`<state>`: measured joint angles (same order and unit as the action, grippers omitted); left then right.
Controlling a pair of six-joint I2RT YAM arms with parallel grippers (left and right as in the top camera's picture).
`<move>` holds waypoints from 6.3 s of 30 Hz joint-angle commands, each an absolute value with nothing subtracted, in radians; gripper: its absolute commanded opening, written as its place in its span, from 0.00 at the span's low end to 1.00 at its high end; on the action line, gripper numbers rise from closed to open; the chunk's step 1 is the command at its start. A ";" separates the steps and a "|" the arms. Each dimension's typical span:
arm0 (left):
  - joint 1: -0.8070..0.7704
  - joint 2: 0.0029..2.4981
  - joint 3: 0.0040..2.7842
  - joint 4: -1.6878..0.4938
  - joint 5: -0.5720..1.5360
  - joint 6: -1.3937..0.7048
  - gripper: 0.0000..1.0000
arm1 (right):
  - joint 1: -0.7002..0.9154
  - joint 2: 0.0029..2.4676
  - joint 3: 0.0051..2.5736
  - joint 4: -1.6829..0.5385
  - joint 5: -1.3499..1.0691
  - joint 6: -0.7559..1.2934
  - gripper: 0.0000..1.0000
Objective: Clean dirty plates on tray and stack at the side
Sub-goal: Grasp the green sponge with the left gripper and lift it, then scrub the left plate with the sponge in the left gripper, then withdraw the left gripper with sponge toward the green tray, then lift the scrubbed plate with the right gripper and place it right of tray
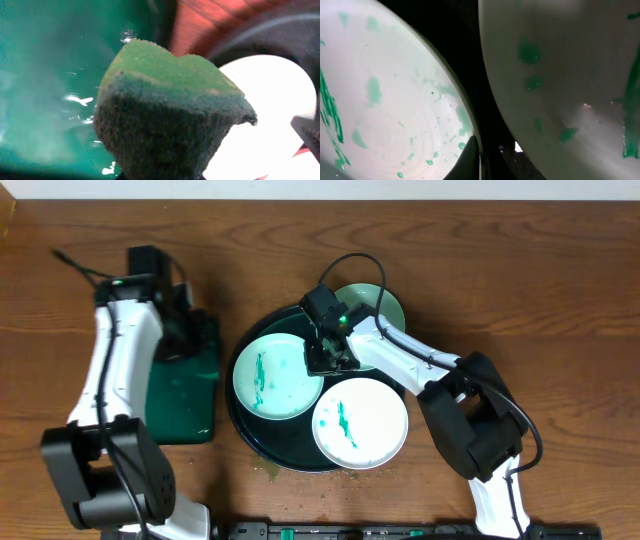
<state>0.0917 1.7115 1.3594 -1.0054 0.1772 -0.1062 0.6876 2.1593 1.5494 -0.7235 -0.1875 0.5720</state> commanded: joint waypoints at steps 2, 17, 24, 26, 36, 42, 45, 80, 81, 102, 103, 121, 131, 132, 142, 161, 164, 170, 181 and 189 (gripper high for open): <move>-0.005 1.725 1.291 -0.951 0.172 -0.213 0.08 | 0.699 2.195 1.555 -0.716 -0.187 0.560 0.01; -0.148 1.867 1.113 -0.708 0.182 -0.272 0.07 | 0.699 2.195 1.555 -0.714 -0.187 0.560 0.01; -0.148 1.940 1.113 -0.674 0.535 -0.126 0.07 | 0.699 2.195 1.555 -0.714 -0.187 0.560 0.01; -0.148 1.939 1.113 -0.674 0.697 -0.005 0.08 | 0.699 2.194 1.555 -0.714 -0.187 0.560 0.01; -0.138 1.938 1.145 -0.637 0.180 -0.236 0.07 | 0.699 2.195 1.555 -0.714 -0.187 0.560 0.01; -0.136 1.937 1.148 -0.488 -0.133 -0.301 0.07 | 0.699 2.195 1.555 -0.714 -0.187 0.560 0.01; -0.137 1.938 1.148 -0.416 -0.132 -0.302 0.07 | 0.699 2.195 1.555 -0.714 -0.183 0.560 0.01; -0.137 1.941 1.137 -0.804 -0.277 -0.369 0.07 | 0.661 2.195 1.555 -0.755 -0.251 0.559 0.01; -0.137 1.941 1.137 -0.792 -0.245 -0.369 0.07 | 0.661 2.195 1.555 -0.754 -0.251 0.559 0.01; -0.152 1.935 1.229 -0.761 0.367 -0.271 0.07 | 0.661 2.195 1.554 -0.752 -0.252 0.552 0.01; -0.131 1.929 1.260 -0.794 0.334 -0.271 0.07 | 0.661 2.195 1.554 -0.752 -0.252 0.551 0.01; 0.182 1.758 1.567 -1.062 0.035 -0.243 0.07 | 0.661 2.148 1.556 -0.688 -0.408 0.327 0.01; 0.287 1.759 1.566 -1.061 0.035 -0.244 0.07 | 0.691 1.947 1.556 -0.696 -0.075 0.249 0.01; 0.292 1.759 1.566 -1.061 0.036 -0.244 0.07 | 0.700 1.931 1.556 -0.696 -0.030 0.242 0.01; 0.298 1.759 1.565 -1.060 0.036 -0.244 0.08 | 0.899 1.843 1.556 -0.679 0.692 0.144 0.01; 0.298 1.759 1.565 -1.061 0.036 -0.244 0.08 | 1.105 1.832 1.556 -0.503 1.188 -0.066 0.01; 0.298 1.760 1.565 -1.061 0.036 -0.244 0.07 | 1.092 1.832 1.556 -0.553 1.059 -0.002 0.01; 0.298 1.760 1.565 -1.061 0.036 -0.244 0.07 | 1.050 1.832 1.556 -0.671 0.750 0.183 0.01; 0.298 1.760 1.565 -1.061 0.036 -0.244 0.08 | 0.825 1.704 1.556 -0.677 0.224 0.238 0.01; 0.298 1.760 1.565 -1.061 0.036 -0.244 0.07 | 0.452 1.524 1.556 -0.779 -0.157 0.384 0.01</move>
